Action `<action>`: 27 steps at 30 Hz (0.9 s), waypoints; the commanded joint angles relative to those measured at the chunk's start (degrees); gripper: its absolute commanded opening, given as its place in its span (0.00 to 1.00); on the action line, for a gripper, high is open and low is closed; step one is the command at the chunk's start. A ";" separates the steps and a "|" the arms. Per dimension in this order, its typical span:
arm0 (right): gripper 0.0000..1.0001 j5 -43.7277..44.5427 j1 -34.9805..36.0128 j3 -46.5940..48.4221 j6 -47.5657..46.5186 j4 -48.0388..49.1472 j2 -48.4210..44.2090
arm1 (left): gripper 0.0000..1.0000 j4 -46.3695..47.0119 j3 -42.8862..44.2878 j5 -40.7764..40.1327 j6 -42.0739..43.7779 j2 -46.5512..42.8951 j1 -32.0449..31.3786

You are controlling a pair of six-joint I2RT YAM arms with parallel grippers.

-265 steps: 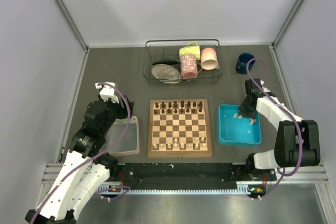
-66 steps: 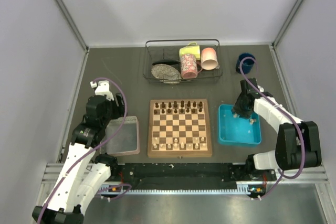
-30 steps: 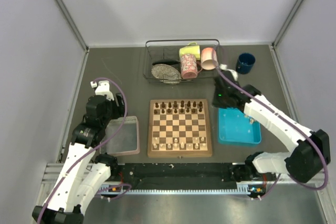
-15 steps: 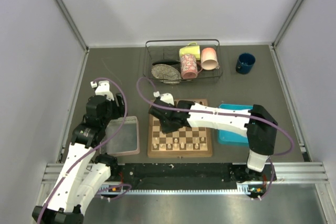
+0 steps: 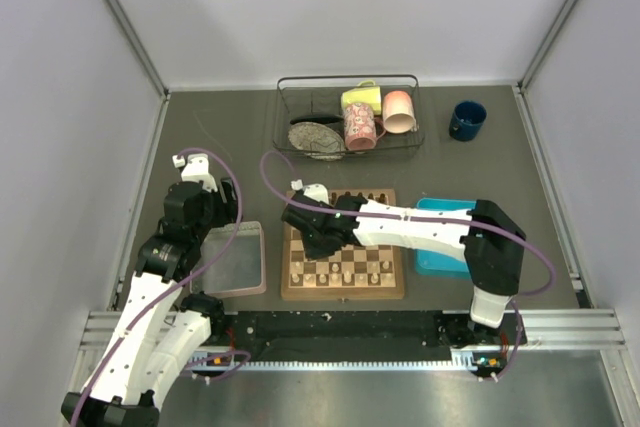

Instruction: Set up the chess pieces on the board

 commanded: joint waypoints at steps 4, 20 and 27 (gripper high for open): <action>0.00 -2.28 0.38 0.13 0.21 4.09 2.39 | 0.74 2.59 -0.48 0.04 0.38 -0.28 -0.32; 0.00 -2.45 0.38 -0.84 0.82 4.79 5.30 | 0.74 2.59 -0.48 0.04 0.38 -0.36 -0.41; 0.00 -2.81 0.38 -0.75 0.82 5.23 6.26 | 0.74 2.59 -0.48 0.04 0.47 -0.36 -0.49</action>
